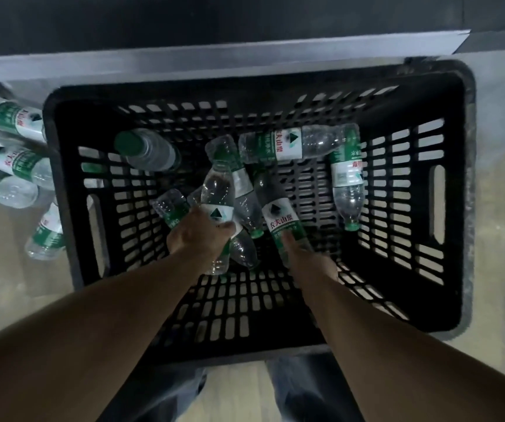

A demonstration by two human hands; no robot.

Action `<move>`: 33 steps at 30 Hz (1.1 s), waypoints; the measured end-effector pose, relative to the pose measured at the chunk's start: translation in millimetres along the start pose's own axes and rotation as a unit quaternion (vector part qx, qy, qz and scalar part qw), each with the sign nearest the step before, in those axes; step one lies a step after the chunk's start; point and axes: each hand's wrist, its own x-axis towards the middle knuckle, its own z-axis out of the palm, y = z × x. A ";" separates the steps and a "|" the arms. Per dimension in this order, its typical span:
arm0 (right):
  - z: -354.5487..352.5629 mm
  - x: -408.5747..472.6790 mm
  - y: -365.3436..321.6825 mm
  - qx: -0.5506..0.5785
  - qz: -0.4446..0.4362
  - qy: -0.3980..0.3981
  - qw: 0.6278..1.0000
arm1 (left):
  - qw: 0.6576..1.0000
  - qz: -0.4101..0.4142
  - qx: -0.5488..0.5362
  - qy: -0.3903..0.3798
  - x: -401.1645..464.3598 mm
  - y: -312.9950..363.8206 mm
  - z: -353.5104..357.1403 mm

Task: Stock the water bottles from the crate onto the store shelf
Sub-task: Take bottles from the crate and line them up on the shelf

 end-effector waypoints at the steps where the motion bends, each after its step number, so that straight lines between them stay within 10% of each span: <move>1: 2.2 1.4 4.3 -0.110 -0.011 0.001 0.994 | 1.000 0.001 0.014 0.000 2.6 -1.7 1.5; 16: 51.0 39.7 -33.3 -0.290 -0.118 0.118 0.943 | 0.999 -0.001 -0.034 -0.003 15.4 -4.3 27.4; 33: -18.3 -90.6 -9.2 -0.176 -0.206 0.166 0.948 | 0.992 0.011 -0.122 -0.038 -74.0 -7.7 -56.2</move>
